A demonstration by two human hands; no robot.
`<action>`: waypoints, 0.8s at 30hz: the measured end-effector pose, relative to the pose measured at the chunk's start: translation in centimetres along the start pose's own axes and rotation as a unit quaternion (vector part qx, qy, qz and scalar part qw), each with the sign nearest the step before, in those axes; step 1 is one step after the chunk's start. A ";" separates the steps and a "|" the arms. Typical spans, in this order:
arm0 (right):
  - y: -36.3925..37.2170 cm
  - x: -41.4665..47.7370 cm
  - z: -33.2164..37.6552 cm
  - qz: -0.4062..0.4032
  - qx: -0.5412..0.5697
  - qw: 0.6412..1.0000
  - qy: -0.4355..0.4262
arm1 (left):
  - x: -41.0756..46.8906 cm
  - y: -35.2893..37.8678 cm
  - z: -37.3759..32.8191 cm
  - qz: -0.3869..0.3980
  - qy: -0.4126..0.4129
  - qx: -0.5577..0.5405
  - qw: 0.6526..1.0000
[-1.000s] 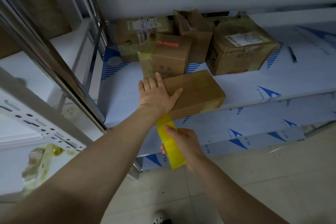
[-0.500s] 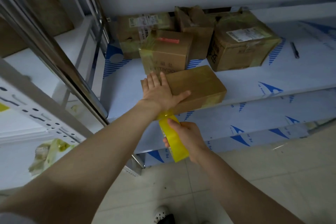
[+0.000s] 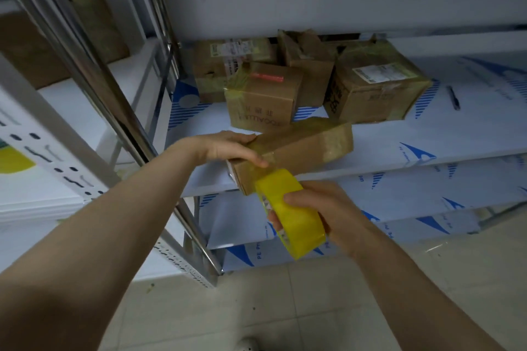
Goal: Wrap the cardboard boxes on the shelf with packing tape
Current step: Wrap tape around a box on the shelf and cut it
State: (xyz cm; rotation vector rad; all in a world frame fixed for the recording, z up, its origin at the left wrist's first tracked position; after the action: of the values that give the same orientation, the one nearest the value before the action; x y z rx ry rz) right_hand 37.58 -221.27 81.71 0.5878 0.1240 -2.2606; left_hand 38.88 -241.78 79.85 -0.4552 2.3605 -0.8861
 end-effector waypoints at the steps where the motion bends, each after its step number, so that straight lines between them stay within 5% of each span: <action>1: 0.1 -0.7 1.8 0.008 -0.007 1.000 -0.029 | -0.6 -0.1 -0.1 0.018 -0.005 -0.049 0.999; 4: 1.0 -1.2 6.7 0.008 -0.023 0.995 -0.097 | -1.2 -0.7 0.5 0.025 -0.039 -0.154 0.987; 7: 2.7 0.5 9.8 -0.018 -0.019 0.995 -0.091 | -1.2 -2.5 0.7 -0.119 -0.027 -0.242 0.963; 10: 4.2 3.1 12.1 -0.068 -0.019 0.994 -0.087 | -2.3 -3.7 0.6 -0.300 0.020 -0.373 0.877; 14: 5.3 5.4 14.0 -0.141 -0.045 0.984 -0.095 | -1.8 -1.1 2.2 -0.271 0.012 -0.574 0.772; 24: 6.1 3.3 12.0 -0.115 -0.052 0.983 -0.131 | -1.6 -0.9 2.2 -0.523 -0.086 -0.443 0.723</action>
State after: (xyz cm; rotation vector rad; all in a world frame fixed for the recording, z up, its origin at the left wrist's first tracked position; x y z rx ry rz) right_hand 35.56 -230.90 91.48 0.2245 0.1854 -2.5149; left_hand 41.57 -242.71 79.71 -2.2765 2.0650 0.0523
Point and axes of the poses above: each hand's wrist, its own x-axis towards the middle knuckle, its own y-axis out of the palm, z = x × y, the point moved 7 cm from there along x, towards the middle knuckle, and after that the axes turned 15 degrees about -z, right-handed, at the moved point
